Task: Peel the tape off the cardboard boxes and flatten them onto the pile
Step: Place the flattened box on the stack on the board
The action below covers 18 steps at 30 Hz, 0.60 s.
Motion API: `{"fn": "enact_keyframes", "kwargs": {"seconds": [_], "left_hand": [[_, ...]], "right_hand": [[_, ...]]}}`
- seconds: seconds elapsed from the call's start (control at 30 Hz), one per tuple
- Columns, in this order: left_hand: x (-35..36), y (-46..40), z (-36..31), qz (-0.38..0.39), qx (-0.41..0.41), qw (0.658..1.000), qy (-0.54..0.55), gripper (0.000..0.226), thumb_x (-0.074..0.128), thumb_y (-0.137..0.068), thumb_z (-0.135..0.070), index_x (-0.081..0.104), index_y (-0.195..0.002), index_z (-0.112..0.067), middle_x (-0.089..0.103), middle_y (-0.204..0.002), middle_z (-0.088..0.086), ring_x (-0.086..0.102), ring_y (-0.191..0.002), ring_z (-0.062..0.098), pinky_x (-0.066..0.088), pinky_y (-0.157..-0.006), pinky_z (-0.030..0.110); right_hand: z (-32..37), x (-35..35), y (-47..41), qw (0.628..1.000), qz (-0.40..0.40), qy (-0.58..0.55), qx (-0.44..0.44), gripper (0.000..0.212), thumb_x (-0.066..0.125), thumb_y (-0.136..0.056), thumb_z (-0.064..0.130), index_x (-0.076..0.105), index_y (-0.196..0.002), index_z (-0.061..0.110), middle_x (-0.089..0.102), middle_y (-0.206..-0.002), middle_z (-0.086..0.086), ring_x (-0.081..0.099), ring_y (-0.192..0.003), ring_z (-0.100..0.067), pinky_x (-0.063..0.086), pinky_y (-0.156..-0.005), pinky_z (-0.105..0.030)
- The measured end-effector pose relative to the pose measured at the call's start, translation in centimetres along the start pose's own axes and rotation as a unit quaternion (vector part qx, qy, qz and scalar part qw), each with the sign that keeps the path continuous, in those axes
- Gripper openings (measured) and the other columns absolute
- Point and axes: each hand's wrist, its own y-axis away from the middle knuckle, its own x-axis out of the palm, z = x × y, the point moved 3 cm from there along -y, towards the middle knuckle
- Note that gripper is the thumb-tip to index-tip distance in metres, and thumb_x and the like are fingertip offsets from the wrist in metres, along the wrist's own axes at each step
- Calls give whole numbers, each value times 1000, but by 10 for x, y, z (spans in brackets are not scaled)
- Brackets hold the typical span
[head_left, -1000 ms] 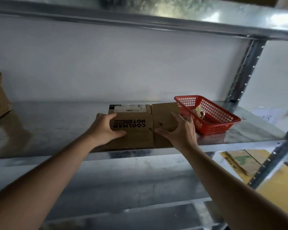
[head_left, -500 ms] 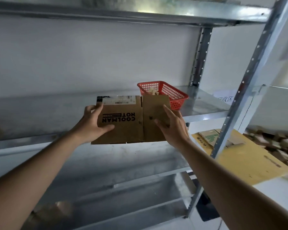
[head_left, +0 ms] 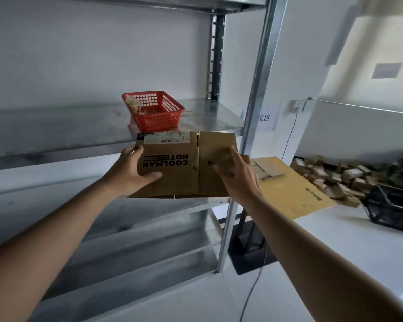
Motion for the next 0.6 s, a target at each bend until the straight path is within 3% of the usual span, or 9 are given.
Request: {"fn": "enact_keyframes", "kwargs": {"seconds": [0.1,0.23,0.33,0.47,0.6], "left_hand": [[40,-7,-33,10,0,1000,-3,110,78,-84,-57,18,-165,-13,16,-170,3,23,-155,20,20,-121,31],[92,-23,-75,31,13,999,4,109,79,-84,-54,19,-165,-11,16,-170,4,22,-155,20,18,-120,28],[134,-38,-107,43,25,999,12,106,81,-85,-49,22,-164,-9,17,-169,4,23,-154,19,16,-115,22],[192,-62,-146,71,34,997,24,105,80,-87,-46,19,-164,-7,15,-169,5,19,-156,19,15,-118,23],[256,-92,-180,99,44,994,31,105,79,-89,-43,17,-164,-4,11,-170,9,14,-157,20,10,-119,22]], "right_hand": [[-41,-29,9,1000,-5,3,28,82,64,-94,58,27,-162,30,48,-140,-2,42,-105,-8,37,-79,-21],[-93,-64,17,997,-14,-5,72,81,64,-95,55,27,-162,28,42,-149,-3,49,-125,-18,45,-95,-33],[-133,-86,17,994,-19,-1,107,78,64,-97,52,26,-162,30,40,-151,-2,56,-124,-21,54,-98,-43],[-191,-109,12,987,-29,22,156,76,61,-99,51,24,-162,32,41,-151,-2,52,-125,-21,46,-89,-35],[-254,-129,-1,978,-28,46,203,75,60,-100,51,22,-162,34,37,-155,-2,48,-131,-25,44,-87,-37]]}}
